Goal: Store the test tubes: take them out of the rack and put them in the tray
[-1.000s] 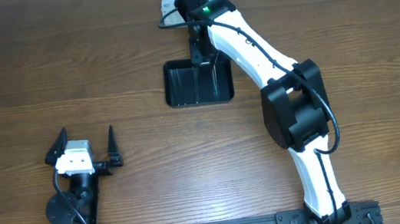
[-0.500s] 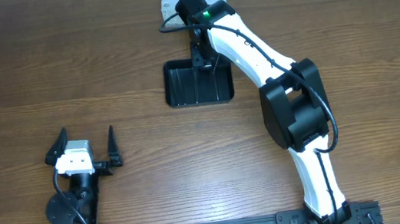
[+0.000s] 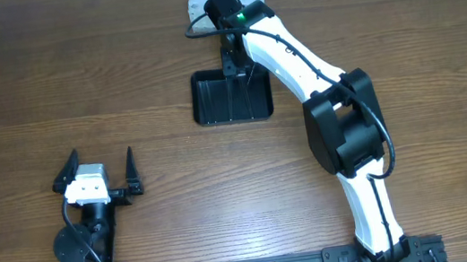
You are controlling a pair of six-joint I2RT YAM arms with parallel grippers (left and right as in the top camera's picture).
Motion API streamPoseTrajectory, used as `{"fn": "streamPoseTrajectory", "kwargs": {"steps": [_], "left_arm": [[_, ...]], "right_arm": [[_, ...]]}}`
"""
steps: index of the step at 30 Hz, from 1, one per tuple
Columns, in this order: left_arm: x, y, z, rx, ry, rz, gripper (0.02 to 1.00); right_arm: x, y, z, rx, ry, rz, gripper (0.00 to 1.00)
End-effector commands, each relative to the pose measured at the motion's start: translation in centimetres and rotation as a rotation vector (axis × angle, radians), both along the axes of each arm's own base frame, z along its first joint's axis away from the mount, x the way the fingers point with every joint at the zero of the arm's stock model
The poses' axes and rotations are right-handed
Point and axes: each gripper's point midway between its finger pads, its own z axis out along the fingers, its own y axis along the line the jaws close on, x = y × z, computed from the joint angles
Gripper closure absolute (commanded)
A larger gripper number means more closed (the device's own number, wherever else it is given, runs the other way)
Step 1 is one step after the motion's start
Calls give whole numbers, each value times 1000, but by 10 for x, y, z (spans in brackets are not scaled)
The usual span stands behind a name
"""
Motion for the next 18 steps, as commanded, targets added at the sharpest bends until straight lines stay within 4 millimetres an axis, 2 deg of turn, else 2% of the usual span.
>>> {"fn": "streamPoseTrajectory", "kwargs": {"steps": [1,3,5,6,8,10,12,14,16,18], "left_arm": [[0,-3,-1,-12,-1,-13,18],[0,-3,-1,-12,-1,-13,18],[0,-3,-1,-12,-1,-13,18],[0,-3,-1,-12,-1,-13,18],[0,-3,-1,-12,-1,-13,18],[0,-3,-1,-12,-1,-13,18],[0,-3,-1,-12,-1,-13,18],[0,-3,-1,-12,-1,-13,18],[0,-3,-1,-12,-1,-13,18],[0,-3,-1,-12,-1,-13,18]], "right_arm": [[9,7,92,49,-207,114,632],[10,7,135,69,-307,168,557],[10,3,168,73,-392,200,520],[12,-1,190,61,-470,216,419],[14,-4,211,48,-582,231,270],[12,-6,225,53,-680,251,137],[6,-15,235,69,-751,237,102],[-4,-34,240,76,-791,203,77],[-15,-58,241,68,-808,162,9],[-25,-83,240,56,-821,115,9]]}}
